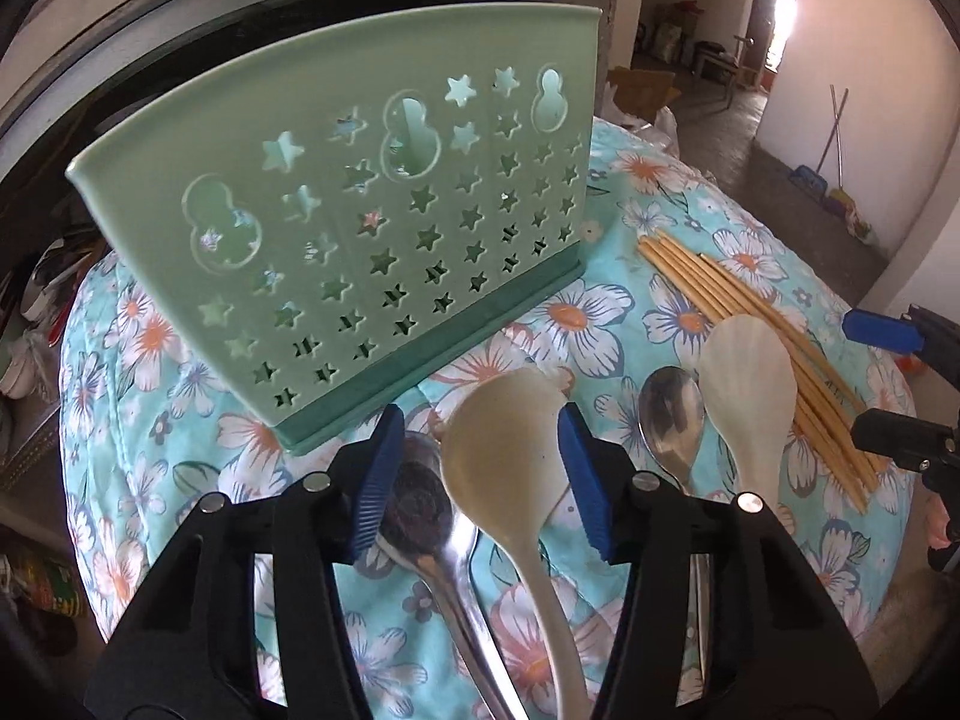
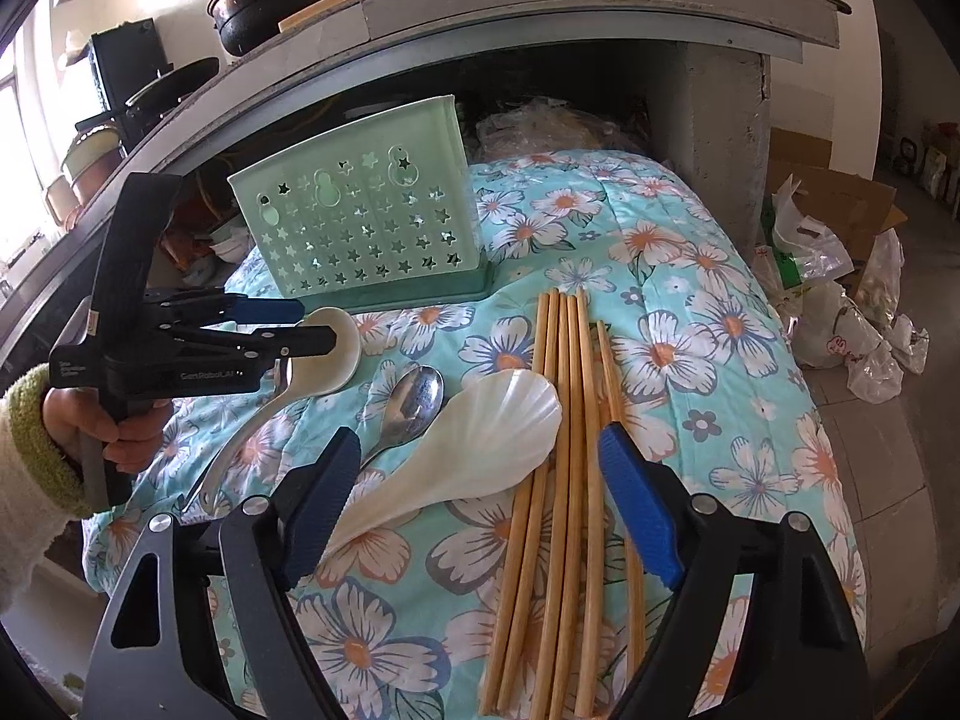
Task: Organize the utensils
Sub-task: 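Reach the left tool to the cream plastic spoon and grasp its handle, then grasp the metal spoon with the right tool while the left tool lifts the cream spoon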
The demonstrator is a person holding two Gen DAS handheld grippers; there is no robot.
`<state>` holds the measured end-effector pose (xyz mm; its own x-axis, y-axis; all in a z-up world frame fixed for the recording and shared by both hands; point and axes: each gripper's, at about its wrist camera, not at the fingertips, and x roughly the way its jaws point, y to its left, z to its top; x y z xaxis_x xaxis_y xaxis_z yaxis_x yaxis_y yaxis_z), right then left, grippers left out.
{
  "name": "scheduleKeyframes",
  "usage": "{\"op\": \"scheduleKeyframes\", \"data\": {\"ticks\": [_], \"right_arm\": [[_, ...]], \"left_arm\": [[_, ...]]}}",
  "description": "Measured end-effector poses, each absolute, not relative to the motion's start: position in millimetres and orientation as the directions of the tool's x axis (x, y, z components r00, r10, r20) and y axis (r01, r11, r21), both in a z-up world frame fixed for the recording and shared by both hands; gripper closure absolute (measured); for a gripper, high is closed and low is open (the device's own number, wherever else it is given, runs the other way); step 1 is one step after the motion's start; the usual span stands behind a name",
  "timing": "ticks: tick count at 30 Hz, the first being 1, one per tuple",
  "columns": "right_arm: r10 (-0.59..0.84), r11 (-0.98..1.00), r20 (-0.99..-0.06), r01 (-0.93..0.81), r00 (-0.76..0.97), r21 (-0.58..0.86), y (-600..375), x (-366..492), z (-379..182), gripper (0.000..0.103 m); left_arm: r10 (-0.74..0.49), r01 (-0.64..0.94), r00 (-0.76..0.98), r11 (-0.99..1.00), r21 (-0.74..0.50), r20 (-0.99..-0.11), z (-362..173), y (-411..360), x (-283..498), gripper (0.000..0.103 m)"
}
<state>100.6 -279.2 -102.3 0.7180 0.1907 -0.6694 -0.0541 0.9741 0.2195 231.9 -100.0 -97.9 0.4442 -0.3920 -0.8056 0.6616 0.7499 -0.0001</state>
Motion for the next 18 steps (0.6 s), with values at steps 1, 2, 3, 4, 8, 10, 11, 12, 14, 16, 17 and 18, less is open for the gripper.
{"op": "scheduleKeyframes", "data": {"ticks": [1, 2, 3, 4, 8, 10, 11, 12, 14, 16, 17, 18], "right_arm": [[0.192, 0.974, -0.671, -0.055, 0.716, 0.220, -279.3, 101.2, -103.4, 0.024], [0.194, 0.974, -0.673, -0.056, 0.714, 0.222, -279.6, 101.9, -104.4, 0.024], [0.197, 0.973, -0.674, -0.057, 0.712, 0.223, -279.5, 102.2, -105.3, 0.025], [0.198, 0.973, -0.675, -0.059, 0.711, 0.224, -279.1, 102.1, -106.1, 0.025], [0.197, 0.973, -0.678, -0.056, 0.708, 0.224, -280.9, 102.9, -108.6, 0.027], [0.195, 0.973, -0.679, -0.053, 0.707, 0.224, -282.6, 103.4, -109.3, 0.029], [0.195, 0.973, -0.680, -0.053, 0.707, 0.224, -283.5, 103.2, -109.7, 0.030], [0.195, 0.973, -0.680, -0.052, 0.707, 0.225, -284.3, 103.4, -109.7, 0.031], [0.195, 0.973, -0.681, -0.050, 0.706, 0.227, -286.2, 103.7, -108.7, 0.033], [0.194, 0.973, -0.680, -0.049, 0.707, 0.227, -287.9, 103.7, -107.5, 0.035], [0.194, 0.973, -0.679, -0.049, 0.708, 0.227, -288.2, 103.4, -106.9, 0.036], [0.192, 0.973, -0.677, -0.050, 0.711, 0.224, -288.1, 102.8, -105.7, 0.037]], "left_arm": [[-0.387, 0.669, 0.440, 0.744, 0.008, -0.810, -99.7, -102.3, 235.1, 0.058], [-0.384, 0.675, 0.431, 0.738, 0.009, -0.816, -101.3, -104.2, 238.7, 0.061], [-0.388, 0.684, 0.418, 0.730, 0.004, -0.822, -103.1, -105.8, 241.2, 0.062], [-0.390, 0.691, 0.406, 0.723, -0.002, -0.827, -104.7, -107.1, 244.1, 0.064], [-0.396, 0.713, 0.362, 0.701, -0.023, -0.843, -109.0, -109.2, 250.5, 0.073], [-0.403, 0.720, 0.339, 0.693, -0.042, -0.850, -110.6, -109.1, 251.1, 0.078], [-0.402, 0.722, 0.333, 0.690, -0.043, -0.853, -111.6, -109.9, 251.1, 0.081], [-0.399, 0.724, 0.333, 0.688, -0.039, -0.854, -111.3, -108.7, 250.1, 0.082], [-0.400, 0.724, 0.333, 0.689, -0.040, -0.854, -110.4, -108.0, 248.3, 0.089], [-0.402, 0.719, 0.338, 0.693, -0.042, -0.851, -108.3, -106.7, 245.8, 0.093], [-0.402, 0.718, 0.341, 0.695, -0.041, -0.850, -107.3, -106.4, 244.1, 0.094], [-0.402, 0.716, 0.346, 0.697, -0.038, -0.848, -106.6, -106.3, 242.6, 0.096]]}}
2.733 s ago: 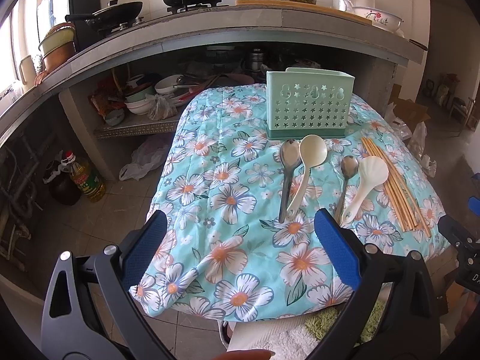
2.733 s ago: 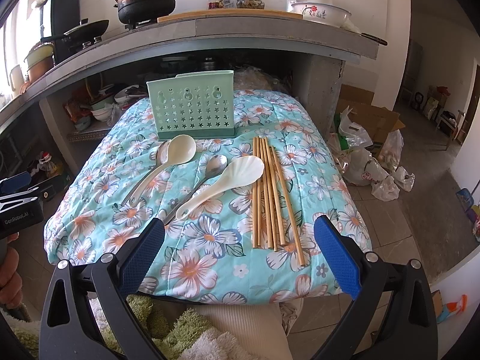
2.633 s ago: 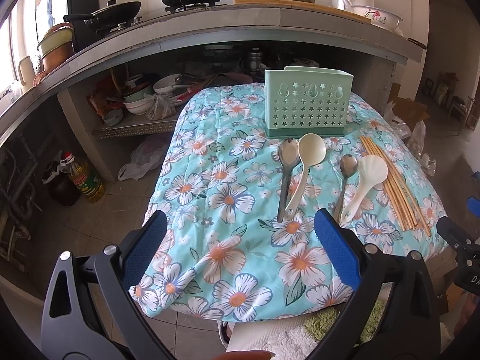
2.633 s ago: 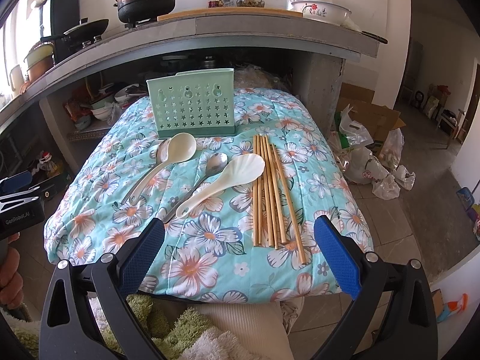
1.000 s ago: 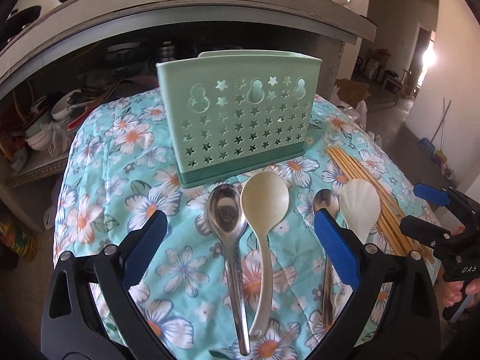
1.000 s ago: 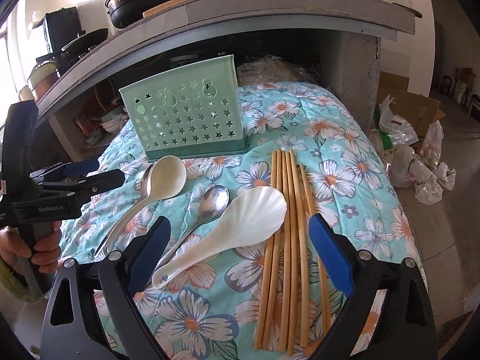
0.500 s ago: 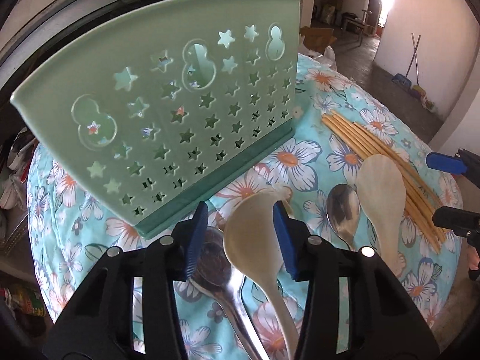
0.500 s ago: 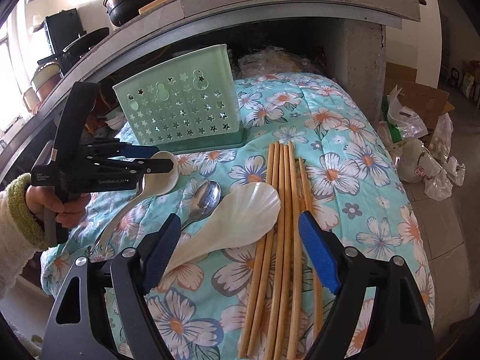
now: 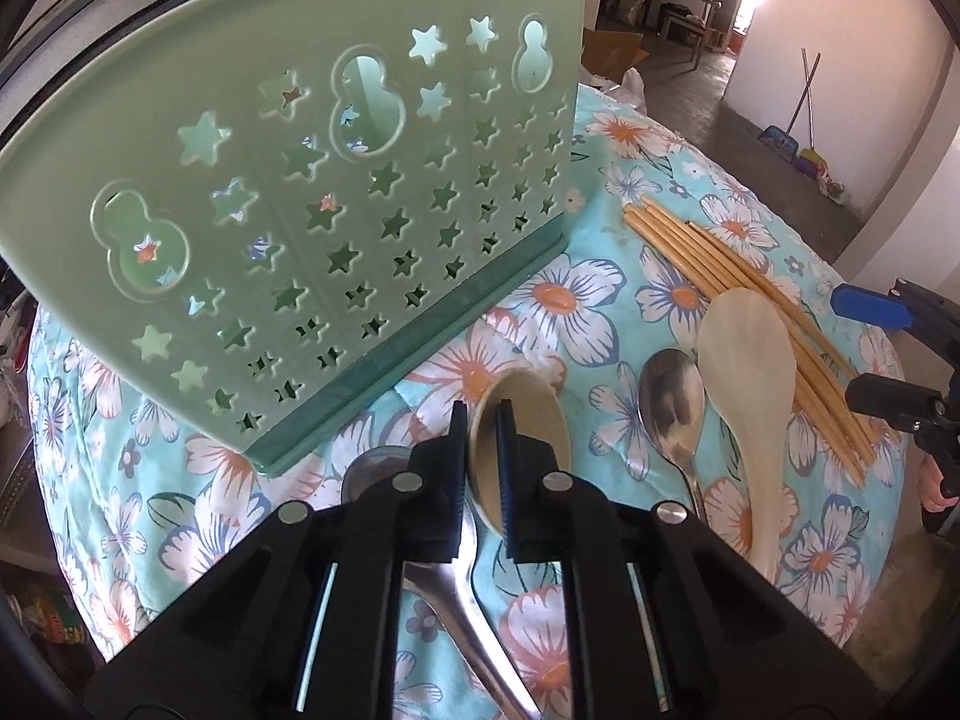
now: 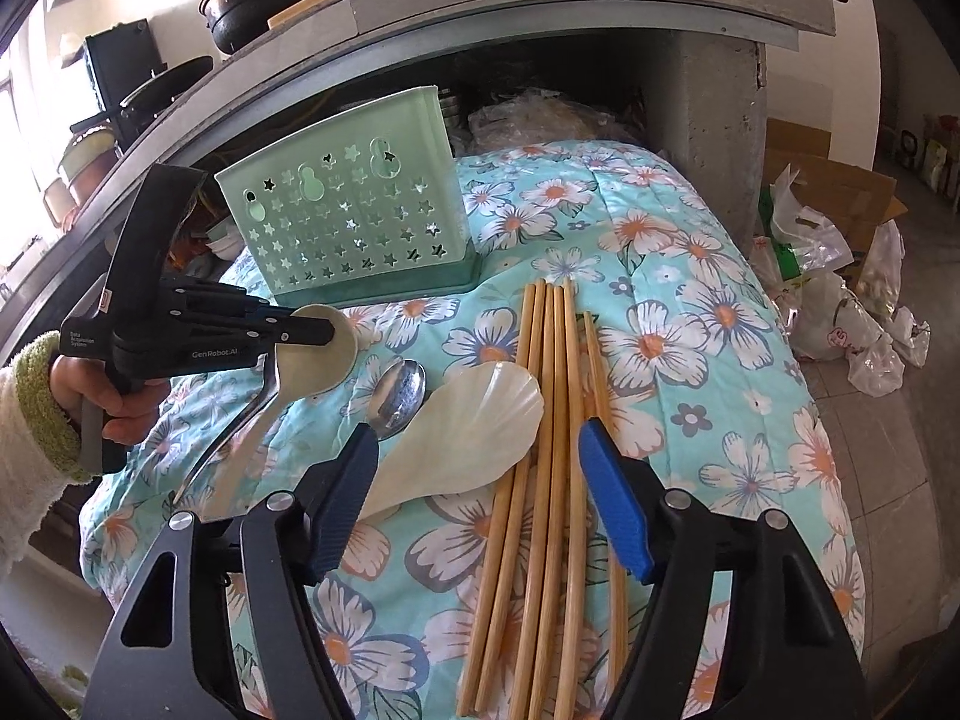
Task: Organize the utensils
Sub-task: 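Grasp the metal spoon with the right tool while the left tool lifts the cream spoon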
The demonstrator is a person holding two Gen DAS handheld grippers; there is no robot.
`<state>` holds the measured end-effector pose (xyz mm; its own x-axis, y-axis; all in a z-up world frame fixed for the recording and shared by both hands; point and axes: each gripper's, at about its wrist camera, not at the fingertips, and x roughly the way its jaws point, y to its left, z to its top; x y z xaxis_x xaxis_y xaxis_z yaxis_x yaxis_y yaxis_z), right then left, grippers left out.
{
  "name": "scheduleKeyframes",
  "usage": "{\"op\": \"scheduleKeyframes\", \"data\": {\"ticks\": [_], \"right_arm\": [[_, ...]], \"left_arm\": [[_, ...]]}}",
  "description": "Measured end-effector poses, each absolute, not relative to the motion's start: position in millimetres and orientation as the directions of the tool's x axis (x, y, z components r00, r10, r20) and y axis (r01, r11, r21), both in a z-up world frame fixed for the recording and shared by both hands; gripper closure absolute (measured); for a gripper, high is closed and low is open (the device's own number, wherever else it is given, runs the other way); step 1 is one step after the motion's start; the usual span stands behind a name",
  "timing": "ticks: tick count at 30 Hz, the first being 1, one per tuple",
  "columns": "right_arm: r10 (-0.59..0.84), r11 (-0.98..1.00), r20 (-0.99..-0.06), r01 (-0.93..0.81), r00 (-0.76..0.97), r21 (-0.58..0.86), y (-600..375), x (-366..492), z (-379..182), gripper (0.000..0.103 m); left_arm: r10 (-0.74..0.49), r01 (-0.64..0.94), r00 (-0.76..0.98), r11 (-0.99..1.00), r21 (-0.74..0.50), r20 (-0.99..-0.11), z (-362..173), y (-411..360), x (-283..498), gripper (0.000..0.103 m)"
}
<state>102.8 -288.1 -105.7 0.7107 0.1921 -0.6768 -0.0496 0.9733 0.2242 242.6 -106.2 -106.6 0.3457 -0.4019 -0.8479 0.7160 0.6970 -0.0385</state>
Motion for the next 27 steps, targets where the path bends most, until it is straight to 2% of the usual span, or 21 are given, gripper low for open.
{"op": "scheduleKeyframes", "data": {"ticks": [10, 12, 15, 21, 23, 27], "right_arm": [[0.189, 0.976, -0.667, -0.060, 0.720, 0.211, -286.9, 96.4, -92.0, 0.042], [0.206, 0.972, -0.665, -0.073, 0.718, 0.223, -286.1, 96.8, -87.8, 0.047], [0.266, 0.957, -0.650, -0.112, 0.711, 0.269, -281.7, 103.2, -78.2, 0.051], [0.519, 0.836, -0.586, -0.227, 0.623, 0.499, -253.3, 152.0, -67.5, 0.052], [0.562, 0.811, -0.599, -0.236, 0.571, 0.536, -233.7, 175.2, -76.5, 0.052], [0.558, 0.816, -0.660, -0.190, 0.503, 0.545, -200.9, 216.9, -104.8, 0.052]], "left_arm": [[-0.408, 0.613, 0.416, 0.786, -0.081, -0.813, -88.7, -73.0, 220.5, 0.098], [-0.415, 0.575, 0.441, 0.811, -0.104, -0.795, -80.4, -59.4, 214.4, 0.098], [-0.419, 0.516, 0.487, 0.846, -0.135, -0.766, -63.9, -32.2, 201.6, 0.098], [-0.404, 0.388, 0.594, 0.901, -0.192, -0.696, -35.0, 19.3, 179.9, 0.098], [-0.389, 0.350, 0.619, 0.914, -0.204, -0.683, -30.9, 34.3, 175.3, 0.098], [-0.366, 0.296, 0.645, 0.929, -0.222, -0.671, -31.2, 57.8, 171.6, 0.098]]}}
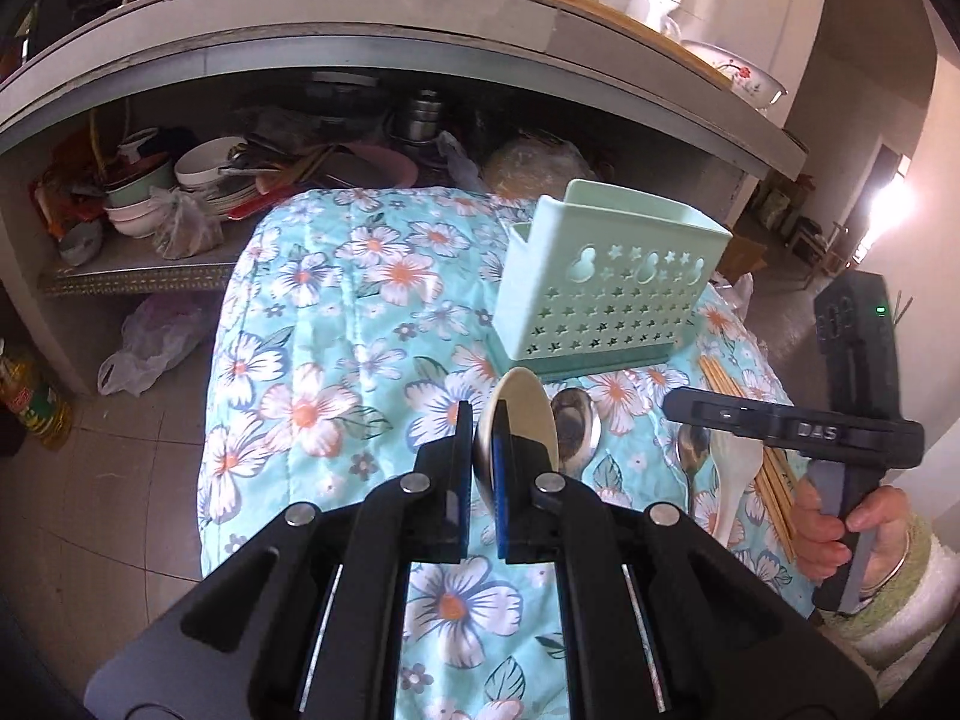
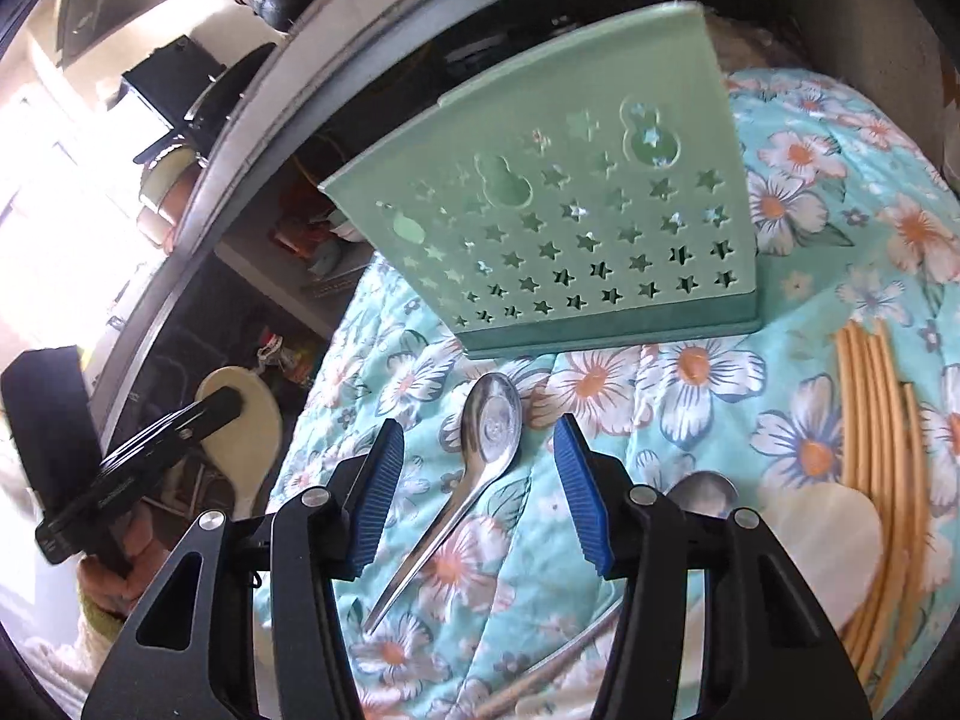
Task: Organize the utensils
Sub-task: 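Grasp the metal spoon with the right tool while the left tool lifts the cream spoon, then insert the cream spoon into the green holder with the left tool while the right tool carries the metal spoon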
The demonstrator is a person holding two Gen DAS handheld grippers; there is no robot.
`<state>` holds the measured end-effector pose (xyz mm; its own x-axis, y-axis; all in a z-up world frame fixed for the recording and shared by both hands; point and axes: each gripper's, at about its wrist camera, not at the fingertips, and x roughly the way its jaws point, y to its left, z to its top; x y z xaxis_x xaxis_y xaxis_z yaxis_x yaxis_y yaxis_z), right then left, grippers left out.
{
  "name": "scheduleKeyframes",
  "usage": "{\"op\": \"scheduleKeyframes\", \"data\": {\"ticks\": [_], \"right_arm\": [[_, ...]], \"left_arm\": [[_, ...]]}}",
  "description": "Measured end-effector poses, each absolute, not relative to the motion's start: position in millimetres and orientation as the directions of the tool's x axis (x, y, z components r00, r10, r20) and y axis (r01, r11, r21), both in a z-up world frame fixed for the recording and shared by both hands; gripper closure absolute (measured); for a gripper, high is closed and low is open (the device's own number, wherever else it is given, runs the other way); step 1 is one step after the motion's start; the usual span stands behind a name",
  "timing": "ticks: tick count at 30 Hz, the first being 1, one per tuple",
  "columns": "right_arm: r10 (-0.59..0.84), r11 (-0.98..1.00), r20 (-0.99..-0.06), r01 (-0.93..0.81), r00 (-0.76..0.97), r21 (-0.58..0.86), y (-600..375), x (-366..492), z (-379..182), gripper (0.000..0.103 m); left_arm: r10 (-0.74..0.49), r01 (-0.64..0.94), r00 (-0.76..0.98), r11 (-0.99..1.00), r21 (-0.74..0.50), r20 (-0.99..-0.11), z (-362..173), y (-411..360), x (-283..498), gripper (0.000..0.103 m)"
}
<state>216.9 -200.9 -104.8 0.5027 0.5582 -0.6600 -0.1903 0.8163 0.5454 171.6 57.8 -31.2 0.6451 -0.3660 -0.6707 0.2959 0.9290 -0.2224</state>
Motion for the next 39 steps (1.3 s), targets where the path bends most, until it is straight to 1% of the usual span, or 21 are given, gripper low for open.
{"op": "scheduleKeyframes", "data": {"ticks": [3, 6, 10, 13, 15, 17, 18, 21, 25, 29, 33, 36, 39], "right_arm": [[0.535, 0.833, -0.699, -0.158, 0.475, 0.530, -187.5, 237.0, -122.2, 0.052], [0.515, 0.849, -0.723, -0.162, 0.460, 0.502, -181.4, 246.1, -132.6, 0.052], [0.519, 0.850, -0.734, -0.174, 0.437, 0.497, -174.9, 254.9, -139.8, 0.060], [0.528, 0.846, -0.735, -0.191, 0.424, 0.498, -171.4, 256.4, -139.4, 0.071], [0.527, 0.849, -0.742, -0.206, 0.415, 0.488, -169.2, 258.0, -141.0, 0.085], [0.530, 0.847, -0.746, -0.220, 0.403, 0.484, -167.4, 257.1, -144.5, 0.095], [0.531, 0.847, -0.745, -0.224, 0.404, 0.482, -166.8, 255.9, -144.0, 0.096], [0.527, 0.850, -0.738, -0.248, 0.422, 0.465, -165.3, 250.5, -137.8, 0.100], [0.490, 0.872, -0.726, -0.267, 0.482, 0.411, -171.3, 237.4, -119.2, 0.100], [0.436, 0.900, -0.706, -0.263, 0.559, 0.348, -189.9, 221.1, -92.9, 0.100], [0.355, 0.935, -0.658, -0.255, 0.664, 0.247, -211.8, 201.6, -53.2, 0.100], [0.304, 0.953, -0.598, -0.233, 0.741, 0.195, -230.9, 186.5, -18.9, 0.100], [0.265, 0.964, -0.530, -0.204, 0.805, 0.173, -252.7, 173.9, 13.1, 0.100]], "left_arm": [[-0.355, 0.271, 0.652, 0.934, -0.232, -0.670, -34.0, 70.7, 168.9, 0.098], [-0.353, 0.256, 0.654, 0.935, -0.244, -0.669, -38.3, 82.3, 168.8, 0.098], [-0.355, 0.246, 0.650, 0.935, -0.255, -0.672, -44.7, 88.8, 168.5, 0.098], [-0.357, 0.247, 0.649, 0.934, -0.257, -0.672, -46.8, 89.9, 169.3, 0.098], [-0.359, 0.247, 0.647, 0.933, -0.260, -0.673, -47.2, 89.5, 170.0, 0.098], [-0.358, 0.246, 0.648, 0.934, -0.260, -0.672, -47.3, 89.6, 169.7, 0.098], [-0.359, 0.247, 0.648, 0.933, -0.261, -0.672, -47.2, 89.7, 169.8, 0.098], [-0.354, 0.246, 0.651, 0.935, -0.255, -0.672, -46.2, 88.4, 168.7, 0.098], [-0.348, 0.249, 0.667, 0.937, -0.244, -0.658, -37.5, 86.2, 166.0, 0.098], [-0.340, 0.257, 0.702, 0.940, -0.223, -0.625, -16.2, 82.5, 165.9, 0.098], [-0.330, 0.269, 0.755, 0.944, -0.191, -0.566, 17.9, 75.1, 172.1, 0.098], [-0.308, 0.260, 0.807, 0.951, -0.166, -0.503, 49.6, 68.1, 182.7, 0.098], [-0.280, 0.239, 0.859, 0.960, -0.148, -0.428, 80.9, 61.2, 195.9, 0.098]]}}
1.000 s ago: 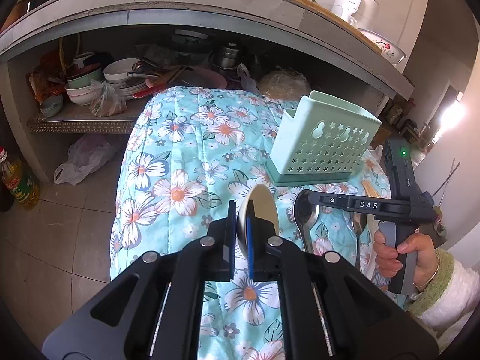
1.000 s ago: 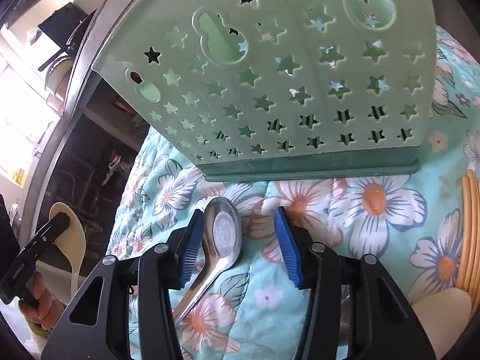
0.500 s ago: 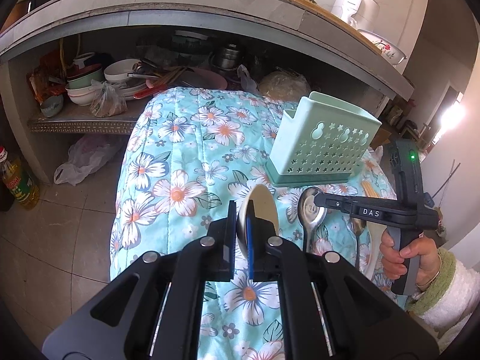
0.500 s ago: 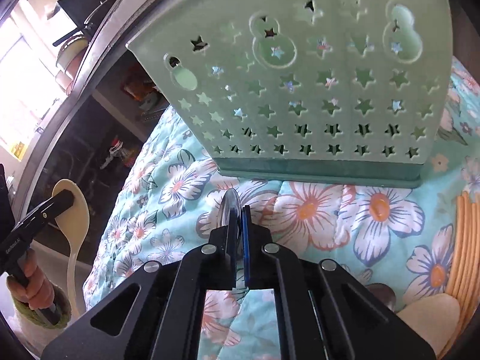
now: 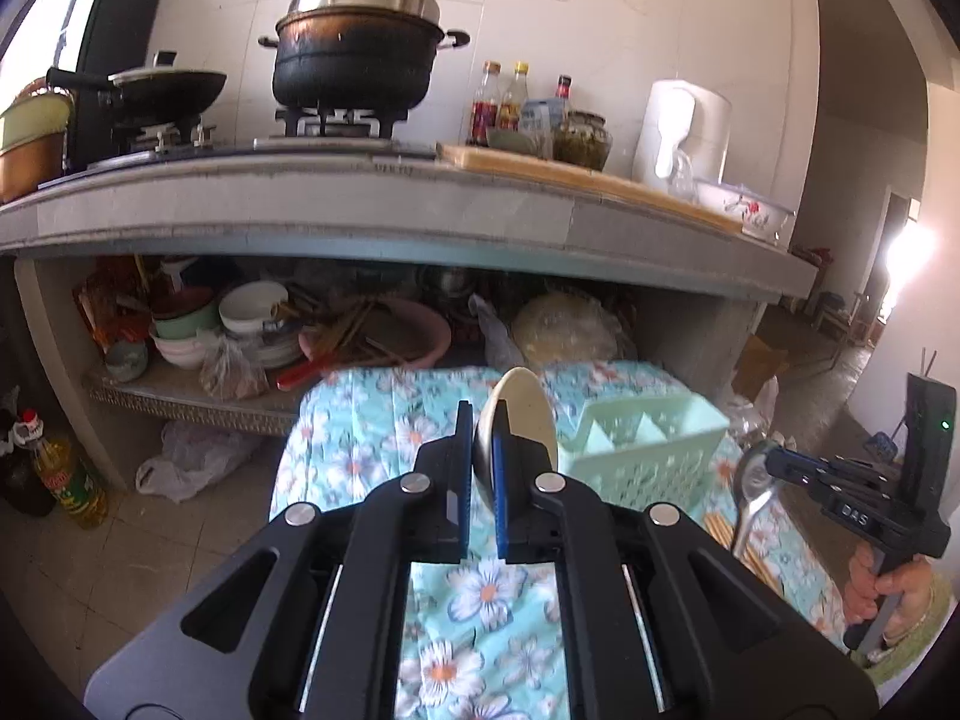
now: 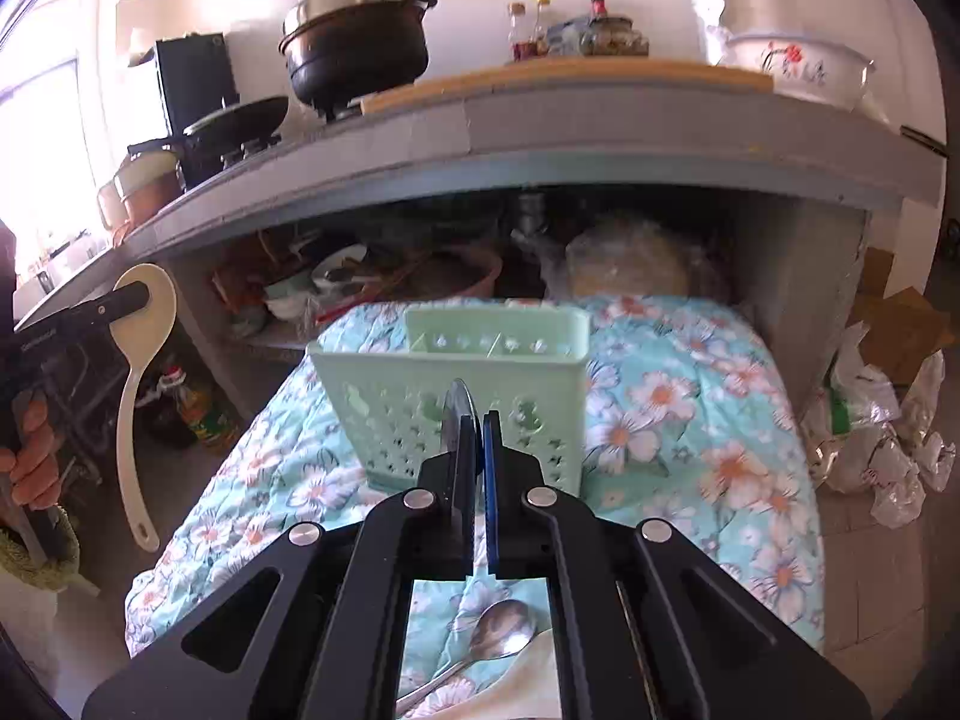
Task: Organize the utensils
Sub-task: 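Insert the cream spoon into the green holder with the left tool while the right tool carries the metal spoon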
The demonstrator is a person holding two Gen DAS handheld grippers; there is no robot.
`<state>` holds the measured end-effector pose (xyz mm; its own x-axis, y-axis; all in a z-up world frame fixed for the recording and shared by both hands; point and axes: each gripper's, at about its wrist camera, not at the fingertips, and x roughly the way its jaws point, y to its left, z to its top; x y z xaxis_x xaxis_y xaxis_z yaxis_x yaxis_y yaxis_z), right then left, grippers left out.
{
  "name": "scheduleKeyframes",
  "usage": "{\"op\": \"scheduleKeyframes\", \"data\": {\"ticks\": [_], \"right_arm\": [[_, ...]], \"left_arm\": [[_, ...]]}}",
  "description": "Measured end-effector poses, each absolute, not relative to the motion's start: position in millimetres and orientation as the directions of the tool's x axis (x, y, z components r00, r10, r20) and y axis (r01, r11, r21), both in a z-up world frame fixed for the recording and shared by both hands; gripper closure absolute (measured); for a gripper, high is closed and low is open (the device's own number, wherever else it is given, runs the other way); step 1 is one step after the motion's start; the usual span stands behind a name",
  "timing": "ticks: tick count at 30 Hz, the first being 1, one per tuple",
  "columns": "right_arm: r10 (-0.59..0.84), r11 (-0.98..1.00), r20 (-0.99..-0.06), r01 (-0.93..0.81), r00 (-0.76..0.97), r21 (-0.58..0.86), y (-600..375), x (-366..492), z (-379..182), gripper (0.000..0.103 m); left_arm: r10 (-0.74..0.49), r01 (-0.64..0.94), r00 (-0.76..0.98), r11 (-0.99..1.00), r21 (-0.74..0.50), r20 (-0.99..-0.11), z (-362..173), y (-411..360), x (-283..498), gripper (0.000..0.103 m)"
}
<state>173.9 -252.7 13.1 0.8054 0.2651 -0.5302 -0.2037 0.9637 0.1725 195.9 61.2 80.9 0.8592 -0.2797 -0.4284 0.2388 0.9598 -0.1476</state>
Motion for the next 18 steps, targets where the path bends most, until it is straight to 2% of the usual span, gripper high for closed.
{"op": "scheduleKeyframes", "data": {"ticks": [5, 8, 13, 18], "right_arm": [[0.209, 0.975, -0.429, -0.153, 0.879, 0.162, -283.5, 156.4, 56.0, 0.100], [0.199, 0.975, -0.401, -0.138, 0.894, 0.177, -293.5, 152.4, 66.0, 0.100], [0.188, 0.975, -0.413, -0.119, 0.891, 0.188, -309.9, 148.4, 64.8, 0.100], [0.177, 0.976, -0.431, -0.101, 0.885, 0.194, -313.5, 150.2, 53.6, 0.100]], "left_arm": [[-0.208, 0.179, 0.924, 0.977, -0.117, -0.321, 122.1, 42.7, 222.8, 0.098], [-0.168, 0.151, 0.946, 0.985, -0.080, -0.276, 132.5, 26.8, 243.2, 0.098], [-0.109, 0.111, 0.966, 0.994, -0.004, -0.232, 130.5, 0.7, 277.0, 0.098], [-0.081, 0.102, 0.964, 0.992, 0.073, -0.254, 105.6, -23.3, 304.7, 0.098]]}}
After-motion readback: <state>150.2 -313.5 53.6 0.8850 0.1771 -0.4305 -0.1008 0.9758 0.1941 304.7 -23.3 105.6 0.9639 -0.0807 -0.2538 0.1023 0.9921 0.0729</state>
